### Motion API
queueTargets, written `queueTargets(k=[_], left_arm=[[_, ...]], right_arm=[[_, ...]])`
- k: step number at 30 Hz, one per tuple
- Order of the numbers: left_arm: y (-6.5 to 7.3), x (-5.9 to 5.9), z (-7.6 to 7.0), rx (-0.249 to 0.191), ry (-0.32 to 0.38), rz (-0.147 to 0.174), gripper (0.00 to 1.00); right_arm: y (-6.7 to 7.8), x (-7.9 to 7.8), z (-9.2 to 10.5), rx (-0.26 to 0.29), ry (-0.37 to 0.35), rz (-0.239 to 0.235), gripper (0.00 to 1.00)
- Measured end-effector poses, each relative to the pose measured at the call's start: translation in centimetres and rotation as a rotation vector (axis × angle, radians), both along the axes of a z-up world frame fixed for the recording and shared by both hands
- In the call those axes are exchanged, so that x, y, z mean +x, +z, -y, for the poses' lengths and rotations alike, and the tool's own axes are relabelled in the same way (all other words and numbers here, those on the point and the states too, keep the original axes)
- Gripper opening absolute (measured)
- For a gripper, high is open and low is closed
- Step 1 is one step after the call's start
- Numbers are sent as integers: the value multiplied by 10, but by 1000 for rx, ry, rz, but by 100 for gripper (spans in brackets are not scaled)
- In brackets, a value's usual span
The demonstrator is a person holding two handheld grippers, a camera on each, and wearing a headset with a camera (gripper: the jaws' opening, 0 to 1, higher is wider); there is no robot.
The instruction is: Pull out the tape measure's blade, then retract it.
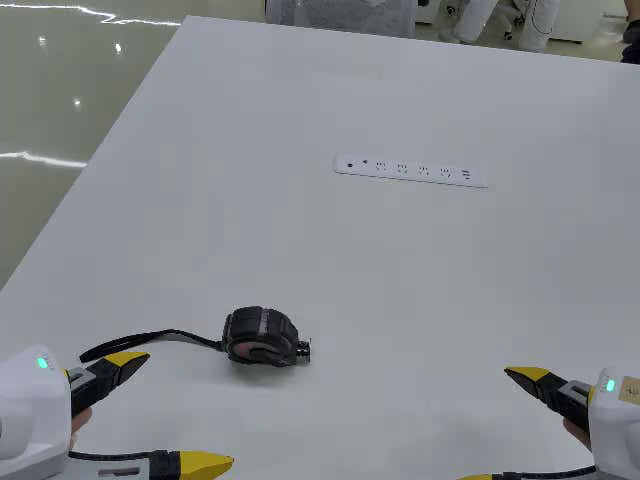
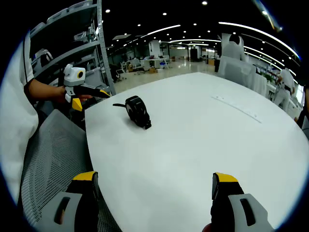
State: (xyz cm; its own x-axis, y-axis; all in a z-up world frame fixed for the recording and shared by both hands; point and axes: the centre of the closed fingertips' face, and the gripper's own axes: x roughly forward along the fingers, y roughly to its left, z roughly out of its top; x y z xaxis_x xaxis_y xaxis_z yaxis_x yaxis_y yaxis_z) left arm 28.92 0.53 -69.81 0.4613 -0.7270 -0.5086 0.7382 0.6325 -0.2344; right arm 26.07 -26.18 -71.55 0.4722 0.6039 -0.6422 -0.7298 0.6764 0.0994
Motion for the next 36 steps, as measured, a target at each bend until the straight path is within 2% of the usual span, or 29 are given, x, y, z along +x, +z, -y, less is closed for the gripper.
queueTargets(k=[24, 36], left_arm=[[1, 2, -3, -3, 7, 5, 94], [-2, 7, 2, 22, -35, -14, 89]], right_arm=[[0, -1, -1, 8, -3, -1, 98], [-1, 3, -10, 8, 18, 0, 99]])
